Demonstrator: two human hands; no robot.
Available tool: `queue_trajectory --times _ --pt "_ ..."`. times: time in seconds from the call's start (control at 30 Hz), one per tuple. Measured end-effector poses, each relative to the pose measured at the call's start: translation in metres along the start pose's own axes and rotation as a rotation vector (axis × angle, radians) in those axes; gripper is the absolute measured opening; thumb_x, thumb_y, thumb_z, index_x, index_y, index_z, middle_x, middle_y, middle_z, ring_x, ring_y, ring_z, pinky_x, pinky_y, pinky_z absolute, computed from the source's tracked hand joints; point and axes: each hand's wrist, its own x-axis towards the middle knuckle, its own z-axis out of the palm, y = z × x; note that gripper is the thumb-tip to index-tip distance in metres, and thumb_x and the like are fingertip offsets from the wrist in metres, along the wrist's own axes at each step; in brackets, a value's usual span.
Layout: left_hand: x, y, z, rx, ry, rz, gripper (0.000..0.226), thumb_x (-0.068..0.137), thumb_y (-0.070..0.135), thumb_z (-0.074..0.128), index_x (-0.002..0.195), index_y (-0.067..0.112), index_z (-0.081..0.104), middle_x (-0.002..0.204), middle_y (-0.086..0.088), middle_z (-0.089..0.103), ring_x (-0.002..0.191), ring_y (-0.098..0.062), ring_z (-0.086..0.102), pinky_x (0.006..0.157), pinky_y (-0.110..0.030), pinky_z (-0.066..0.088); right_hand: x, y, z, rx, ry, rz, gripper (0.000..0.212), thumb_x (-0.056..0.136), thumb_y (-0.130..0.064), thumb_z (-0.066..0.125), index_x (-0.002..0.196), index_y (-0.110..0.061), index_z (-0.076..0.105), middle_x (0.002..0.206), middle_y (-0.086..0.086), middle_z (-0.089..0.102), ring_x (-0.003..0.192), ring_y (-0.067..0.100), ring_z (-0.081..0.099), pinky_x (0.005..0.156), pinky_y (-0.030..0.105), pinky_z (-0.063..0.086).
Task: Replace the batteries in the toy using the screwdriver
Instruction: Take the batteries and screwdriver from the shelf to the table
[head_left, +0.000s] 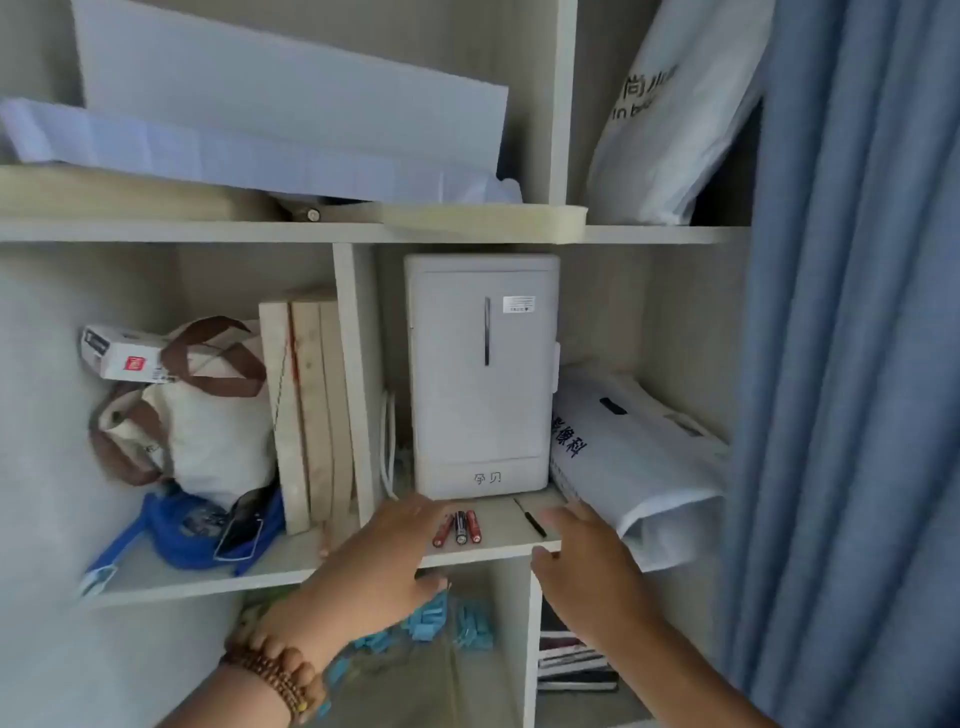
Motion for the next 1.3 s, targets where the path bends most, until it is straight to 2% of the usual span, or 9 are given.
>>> queue_trajectory --times 0.07,0.2,0.4,0.57,0.63,0.77,0.9,1.1,1.3 --pt "0.015 -0.007 0.009 0.016 0.032 -0.001 0.061 0.09 0.037 0.059 0.142 0.033 0.026 0.138 0.012 0.033 0.132 -0.013 0.033 0.101 -0.029 0.041 0.013 0.004 0.013 -0.024 0.035 0.032 0.043 0.097 -0.024 0.052 0.14 -0.027 0.051 0.142 -0.008 0.046 0.122 0.011 0.054 0.098 0.026 0.045" --pt "0.039 -0.01 0.031 0.051 0.011 -0.048 0.067 0.09 0.036 0.058 0.145 0.027 0.022 0.141 0.01 0.026 0.136 -0.017 0.028 0.104 -0.033 0.041 0.027 0.011 0.035 -0.145 0.079 0.037 0.037 0.095 -0.024 0.051 0.131 -0.028 0.054 0.13 -0.006 0.048 0.117 0.013 0.055 0.097 0.025 0.044" --pt "0.056 -0.015 0.042 0.0 0.043 -0.032 0.07 0.093 0.034 0.056 0.149 0.027 0.015 0.15 0.01 0.018 0.14 -0.013 0.021 0.116 -0.033 0.027 0.036 0.014 0.047 -0.191 0.114 0.011 0.041 0.09 -0.027 0.056 0.131 -0.029 0.058 0.124 -0.006 0.05 0.105 0.012 0.063 0.09 0.025 0.051" --pt "0.061 -0.023 0.041 -0.063 0.072 0.012 0.065 0.091 0.042 0.057 0.145 0.035 0.021 0.142 0.019 0.022 0.134 -0.004 0.028 0.109 -0.028 0.035 0.039 0.023 0.055 -0.171 0.113 0.054 0.046 0.06 -0.022 0.085 0.105 -0.028 0.074 0.098 -0.007 0.061 0.069 0.007 0.068 0.061 0.02 0.054" --pt "0.063 -0.025 0.04 -0.052 0.082 0.032 0.063 0.088 0.053 0.054 0.141 0.039 0.023 0.138 0.023 0.024 0.13 -0.002 0.03 0.103 -0.03 0.041 0.042 0.028 0.057 -0.188 0.124 0.016 0.047 0.05 -0.019 0.09 0.095 -0.027 0.077 0.091 -0.007 0.063 0.064 0.006 0.066 0.057 0.017 0.052" --pt "0.072 -0.028 0.046 0.102 0.154 0.111 0.068 0.08 0.076 0.039 0.137 0.042 0.03 0.135 0.022 0.034 0.125 -0.003 0.032 0.1 -0.029 0.039 0.045 0.035 0.063 -0.192 0.14 -0.024 0.043 0.052 -0.015 0.091 0.092 -0.025 0.078 0.09 -0.007 0.063 0.064 0.007 0.065 0.057 0.013 0.049" --pt "0.082 -0.032 0.062 0.113 0.15 0.165 0.068 0.082 0.081 0.028 0.14 0.046 0.033 0.139 0.021 0.038 0.129 -0.003 0.035 0.103 -0.027 0.034 0.046 0.037 0.063 -0.209 0.172 -0.043 0.04 0.052 -0.013 0.088 0.089 -0.023 0.078 0.088 -0.007 0.063 0.056 0.01 0.062 0.05 0.014 0.05" --pt "0.097 -0.035 0.069 0.138 0.152 0.249 0.052 0.089 0.073 0.035 0.128 0.044 0.053 0.126 0.017 0.05 0.118 -0.003 0.044 0.095 -0.026 0.044 0.048 0.041 0.064 -0.264 0.225 -0.087 0.038 0.053 -0.01 0.083 0.089 -0.022 0.077 0.087 -0.006 0.063 0.049 0.013 0.058 0.047 0.021 0.05" --pt "0.095 -0.042 0.068 0.021 0.096 0.227 0.055 0.083 0.076 0.044 0.125 0.042 0.055 0.118 0.021 0.042 0.113 0.003 0.041 0.091 -0.021 0.048 0.044 0.041 0.064 -0.259 0.218 -0.105 0.04 0.057 -0.012 0.083 0.095 -0.022 0.076 0.09 -0.005 0.062 0.048 0.012 0.059 0.049 0.018 0.05"
